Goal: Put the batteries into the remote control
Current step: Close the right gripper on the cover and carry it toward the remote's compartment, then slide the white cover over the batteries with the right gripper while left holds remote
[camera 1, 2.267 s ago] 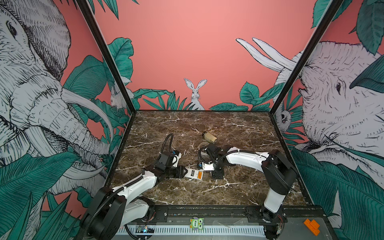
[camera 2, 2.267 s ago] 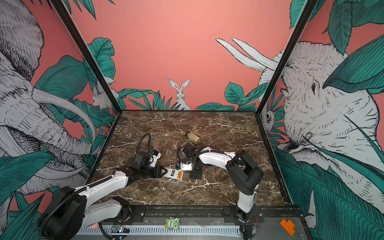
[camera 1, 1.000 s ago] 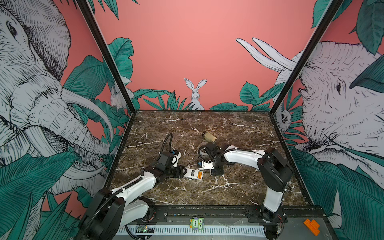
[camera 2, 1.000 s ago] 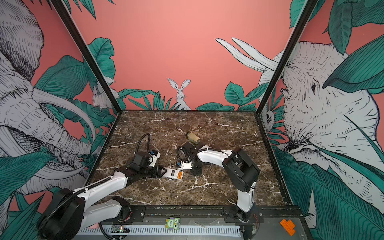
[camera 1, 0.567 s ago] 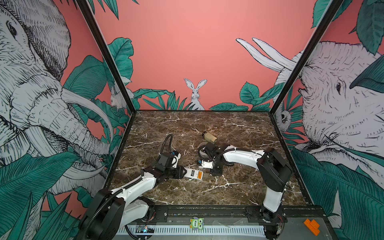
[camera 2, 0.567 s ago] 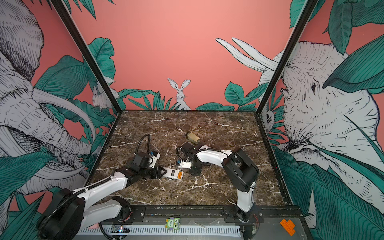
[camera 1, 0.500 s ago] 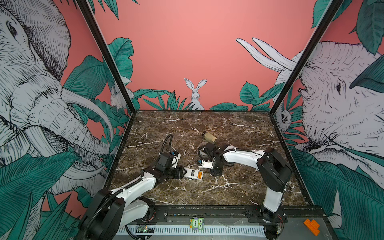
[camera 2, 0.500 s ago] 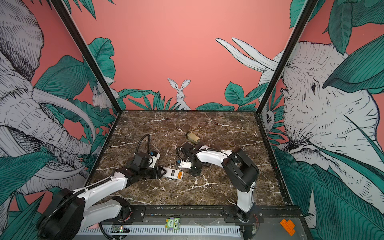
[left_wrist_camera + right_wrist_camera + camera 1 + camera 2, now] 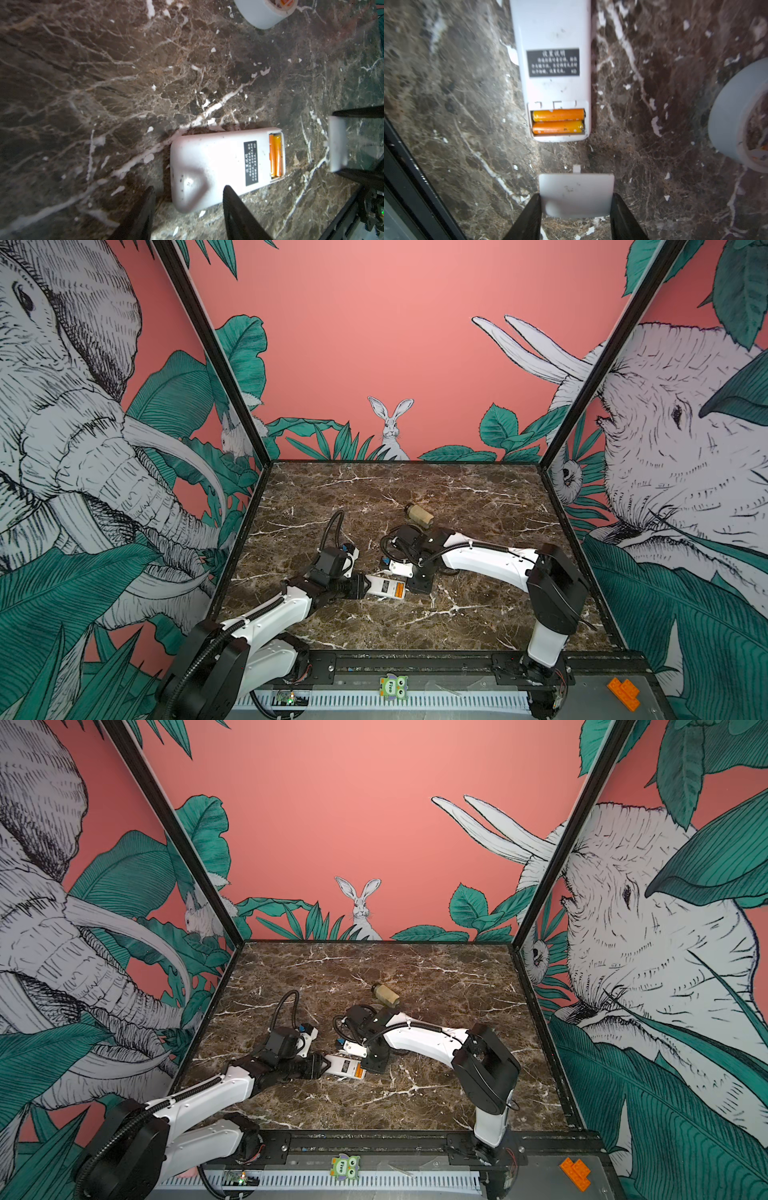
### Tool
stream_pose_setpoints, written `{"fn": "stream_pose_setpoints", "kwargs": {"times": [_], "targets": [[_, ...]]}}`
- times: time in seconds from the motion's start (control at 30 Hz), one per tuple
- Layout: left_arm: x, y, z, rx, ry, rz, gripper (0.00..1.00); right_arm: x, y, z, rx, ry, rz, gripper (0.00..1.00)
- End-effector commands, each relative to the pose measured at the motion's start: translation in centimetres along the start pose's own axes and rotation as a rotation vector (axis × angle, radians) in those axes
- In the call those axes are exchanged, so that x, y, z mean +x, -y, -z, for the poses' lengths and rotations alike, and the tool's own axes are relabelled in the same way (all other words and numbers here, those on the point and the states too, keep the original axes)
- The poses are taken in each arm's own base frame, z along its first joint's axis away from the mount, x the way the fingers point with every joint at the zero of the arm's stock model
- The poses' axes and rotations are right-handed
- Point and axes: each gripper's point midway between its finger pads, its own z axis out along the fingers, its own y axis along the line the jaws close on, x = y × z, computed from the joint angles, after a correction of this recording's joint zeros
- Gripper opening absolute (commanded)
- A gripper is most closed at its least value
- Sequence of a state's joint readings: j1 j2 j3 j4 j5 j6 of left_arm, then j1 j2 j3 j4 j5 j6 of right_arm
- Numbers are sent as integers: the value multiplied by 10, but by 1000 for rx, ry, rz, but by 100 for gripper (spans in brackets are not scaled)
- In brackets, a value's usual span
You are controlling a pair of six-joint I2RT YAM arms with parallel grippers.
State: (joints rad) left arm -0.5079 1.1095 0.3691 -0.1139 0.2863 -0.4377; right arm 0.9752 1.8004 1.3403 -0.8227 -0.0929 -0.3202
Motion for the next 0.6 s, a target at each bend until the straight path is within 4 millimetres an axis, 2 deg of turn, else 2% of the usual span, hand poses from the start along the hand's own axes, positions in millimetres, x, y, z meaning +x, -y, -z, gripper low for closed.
{"fn": "stream_pose_setpoints", "kwargs": {"times": [0.0,0.3,0.57], "targets": [[5,-5,0,-19,-4,15,54,-7,-3,5,-7,-19,-9,41],[7,-6,0,-18,3,20,54,-23,-5,-1,-9,-64,3,40],[8,-7,2,-21,6,26,53,-25,-11,-10,-30,-96,-13,40]]}}
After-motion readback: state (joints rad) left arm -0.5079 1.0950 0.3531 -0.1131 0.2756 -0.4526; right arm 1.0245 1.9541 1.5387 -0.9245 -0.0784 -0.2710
